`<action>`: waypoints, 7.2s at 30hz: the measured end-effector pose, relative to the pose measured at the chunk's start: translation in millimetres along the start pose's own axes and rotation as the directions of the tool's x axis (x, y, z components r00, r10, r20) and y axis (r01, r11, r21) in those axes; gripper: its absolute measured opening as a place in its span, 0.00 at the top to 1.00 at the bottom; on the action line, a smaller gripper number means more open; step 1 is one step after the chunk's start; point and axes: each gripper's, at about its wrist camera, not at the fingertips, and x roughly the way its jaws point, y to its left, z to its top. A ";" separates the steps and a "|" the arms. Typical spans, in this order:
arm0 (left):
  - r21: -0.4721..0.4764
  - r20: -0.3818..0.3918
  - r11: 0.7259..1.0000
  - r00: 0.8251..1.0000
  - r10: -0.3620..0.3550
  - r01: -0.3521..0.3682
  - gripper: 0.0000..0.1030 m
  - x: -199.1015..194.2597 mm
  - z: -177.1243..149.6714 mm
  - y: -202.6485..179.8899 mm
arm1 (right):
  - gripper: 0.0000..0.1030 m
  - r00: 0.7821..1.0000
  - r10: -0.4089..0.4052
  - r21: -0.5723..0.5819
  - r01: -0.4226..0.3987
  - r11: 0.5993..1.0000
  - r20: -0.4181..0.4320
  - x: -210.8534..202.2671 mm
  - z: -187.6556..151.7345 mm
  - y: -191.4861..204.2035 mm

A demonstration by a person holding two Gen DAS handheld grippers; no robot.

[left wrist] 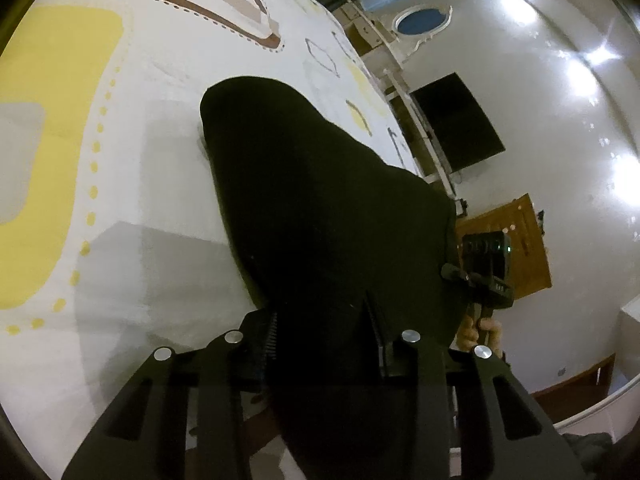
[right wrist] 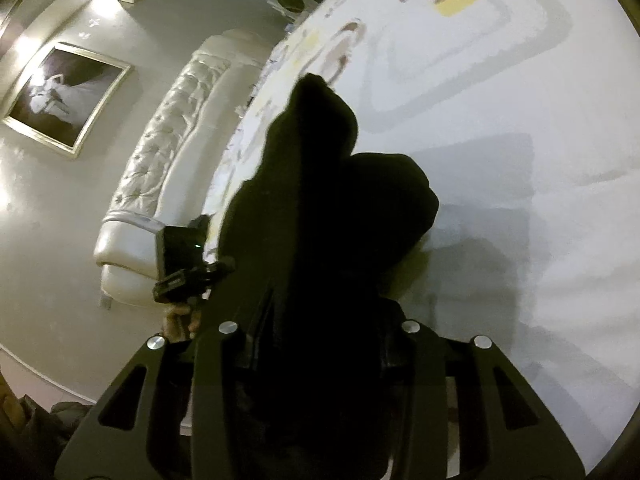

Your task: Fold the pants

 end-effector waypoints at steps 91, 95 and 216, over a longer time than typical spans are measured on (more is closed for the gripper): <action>-0.115 0.465 0.599 0.490 0.737 -0.792 0.17 -128.0 -88.3 -5.3 | 0.12 0.794 -0.555 -0.043 0.582 0.812 0.248 76.9 -58.1 58.9; -0.130 0.496 0.619 0.490 0.717 -0.774 0.17 -124.4 -104.1 -18.8 | 0.11 0.732 -0.630 -0.107 0.670 0.735 0.259 101.0 -82.0 77.4; 0.027 0.506 0.619 0.545 0.669 -0.785 0.16 -47.5 -112.4 -66.8 | 0.11 0.673 -0.675 -0.194 0.737 0.648 0.302 161.3 -125.2 134.9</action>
